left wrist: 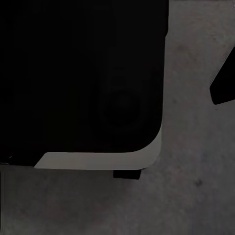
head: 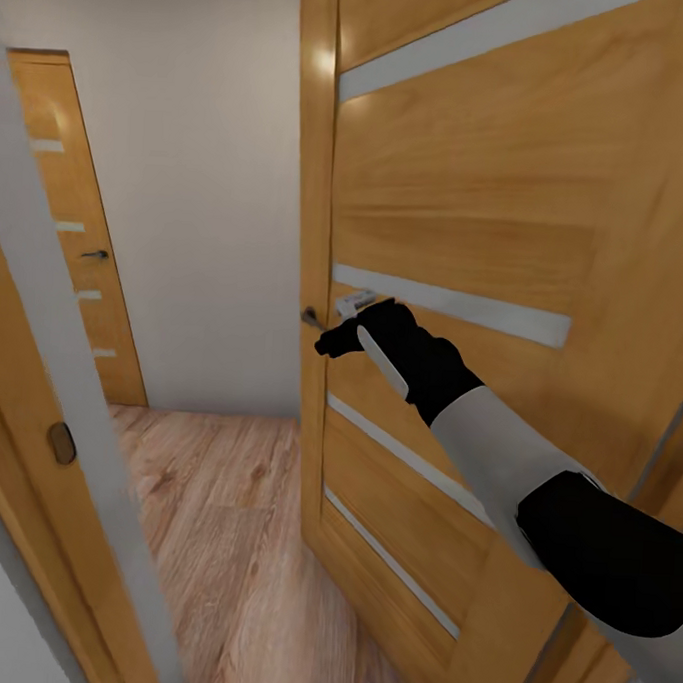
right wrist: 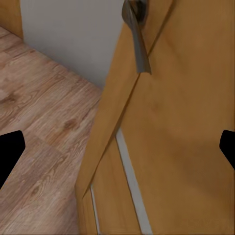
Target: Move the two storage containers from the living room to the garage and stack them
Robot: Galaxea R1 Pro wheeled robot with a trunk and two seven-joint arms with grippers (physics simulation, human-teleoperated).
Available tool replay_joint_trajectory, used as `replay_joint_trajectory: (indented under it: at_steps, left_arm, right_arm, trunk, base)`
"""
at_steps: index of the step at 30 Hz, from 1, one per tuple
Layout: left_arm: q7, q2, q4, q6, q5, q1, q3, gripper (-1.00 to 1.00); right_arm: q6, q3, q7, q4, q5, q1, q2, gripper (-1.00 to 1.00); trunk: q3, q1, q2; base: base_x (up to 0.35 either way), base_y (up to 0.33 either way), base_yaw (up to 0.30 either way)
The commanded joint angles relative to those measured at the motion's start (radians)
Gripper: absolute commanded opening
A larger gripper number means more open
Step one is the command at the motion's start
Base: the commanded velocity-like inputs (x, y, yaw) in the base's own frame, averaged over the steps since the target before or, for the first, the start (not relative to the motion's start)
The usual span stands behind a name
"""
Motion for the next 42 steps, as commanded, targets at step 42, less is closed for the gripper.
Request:
replay_joint_trajectory:
  at_steps: [42]
  left_arm:
    - [0.002,0.000,0.000,-0.006,0.007,0.000,0.001,1.00]
  right_arm:
    - [-0.068,0.067,-0.433,0.330,0.041,-0.059,0.000,1.00]
  trunk:
    - [-0.001,0.001,-0.001]
  base:
    - [0.046,0.000,0.000]
